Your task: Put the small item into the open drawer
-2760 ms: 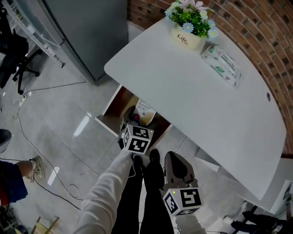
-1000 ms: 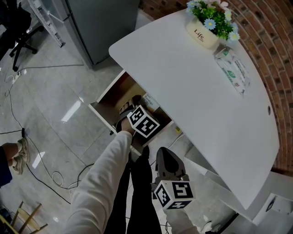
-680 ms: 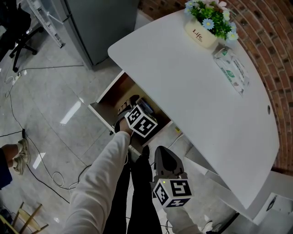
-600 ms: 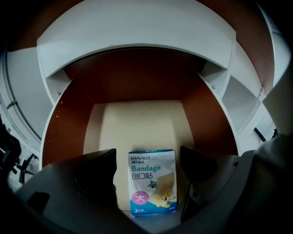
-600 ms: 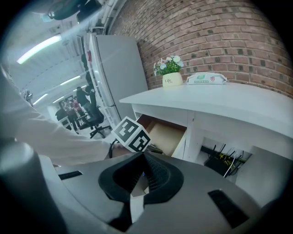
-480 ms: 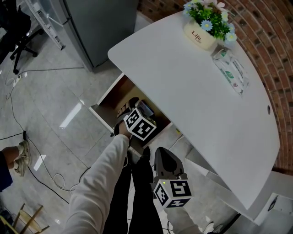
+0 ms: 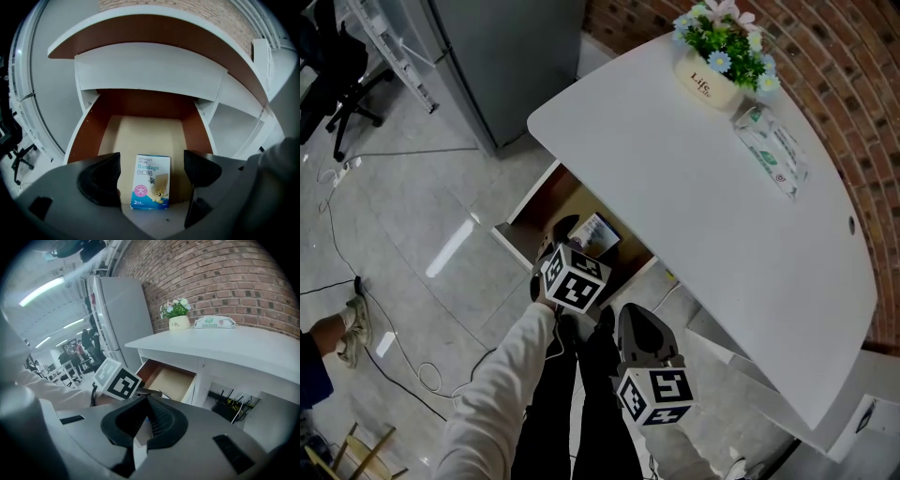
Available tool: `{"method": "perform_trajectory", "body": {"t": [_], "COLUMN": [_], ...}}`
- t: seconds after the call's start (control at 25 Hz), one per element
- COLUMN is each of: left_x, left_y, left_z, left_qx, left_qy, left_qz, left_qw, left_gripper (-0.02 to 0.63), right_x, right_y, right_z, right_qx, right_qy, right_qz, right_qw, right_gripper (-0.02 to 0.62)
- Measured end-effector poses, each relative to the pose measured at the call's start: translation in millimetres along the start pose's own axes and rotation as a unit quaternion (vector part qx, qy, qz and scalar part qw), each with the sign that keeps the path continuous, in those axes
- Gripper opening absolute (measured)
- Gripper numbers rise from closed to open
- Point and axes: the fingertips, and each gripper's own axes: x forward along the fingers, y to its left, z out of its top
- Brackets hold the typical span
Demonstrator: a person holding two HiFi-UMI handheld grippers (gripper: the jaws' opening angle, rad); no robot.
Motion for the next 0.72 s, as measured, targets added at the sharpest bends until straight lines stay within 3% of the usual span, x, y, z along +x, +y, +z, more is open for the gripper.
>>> {"method": "perform_trajectory", "body": {"t": [0.2, 0.36, 0.72], "left_x": [-29.5, -53.4, -108.3], "left_y": [-5.2, -4.8, -2.9], "left_z": [2.4, 10.6, 33.0], "left_qx": [0.005, 0.007, -0.001], "left_qy": [-0.022, -0.044, -0.084], "left_qz": [0.002, 0.017, 0.031], "left_qw": [0.9997, 0.9989, 0.9960], "left_gripper": [0.429, 0.355, 0.286], "right_x": [0.4, -1.8, -11.3], "right_y": [9.7, 18.0, 26.6], "right_z": [5.9, 11.9, 31.1], "right_qx": [-0.003, -0.007, -0.015], "right_qy": [-0.005, -0.009, -0.019], "right_qz": [0.007, 0.011, 0.011], "right_qw": [1.000, 1.000, 1.000], "right_gripper": [0.026, 0.026, 0.026]}}
